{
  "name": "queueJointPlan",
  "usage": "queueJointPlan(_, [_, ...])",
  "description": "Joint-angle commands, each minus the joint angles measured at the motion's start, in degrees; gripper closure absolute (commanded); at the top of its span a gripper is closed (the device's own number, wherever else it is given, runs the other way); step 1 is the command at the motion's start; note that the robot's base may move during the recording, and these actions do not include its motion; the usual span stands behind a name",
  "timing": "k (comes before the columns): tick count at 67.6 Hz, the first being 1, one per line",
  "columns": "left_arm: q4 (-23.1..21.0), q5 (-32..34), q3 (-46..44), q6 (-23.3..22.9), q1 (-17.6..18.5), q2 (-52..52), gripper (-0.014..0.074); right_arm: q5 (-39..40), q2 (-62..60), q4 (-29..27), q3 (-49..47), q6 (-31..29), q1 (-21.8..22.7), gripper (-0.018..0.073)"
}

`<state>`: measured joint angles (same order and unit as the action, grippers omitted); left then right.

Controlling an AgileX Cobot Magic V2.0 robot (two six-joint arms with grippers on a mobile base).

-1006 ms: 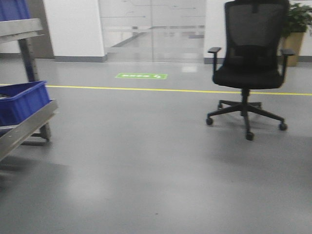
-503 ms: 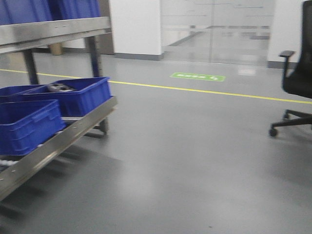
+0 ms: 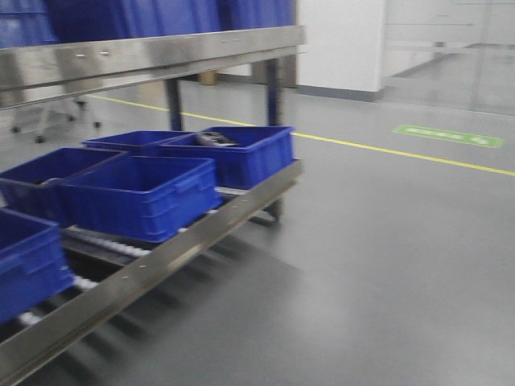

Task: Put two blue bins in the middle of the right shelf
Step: 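Turn the base back toward the steel shelf with dark-blue bins, then drive up to the shelf holding the light-blue bin in both grippers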

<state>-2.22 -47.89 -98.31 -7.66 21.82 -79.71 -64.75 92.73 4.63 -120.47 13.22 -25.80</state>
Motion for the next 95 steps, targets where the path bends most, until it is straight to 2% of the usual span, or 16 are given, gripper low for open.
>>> queueJointPlan(1, [-1.1,4.4,-1.0,1.0,0.2,1.0,0.0707,5.7,-1.3,0.6,-1.1,-0.6,0.0,0.0713])
queueJointPlan(95, [-1.1,4.4,-1.0,1.0,0.2,1.0,0.0707,5.7,-1.3,0.6,-1.1,-0.6,0.0,0.0713])
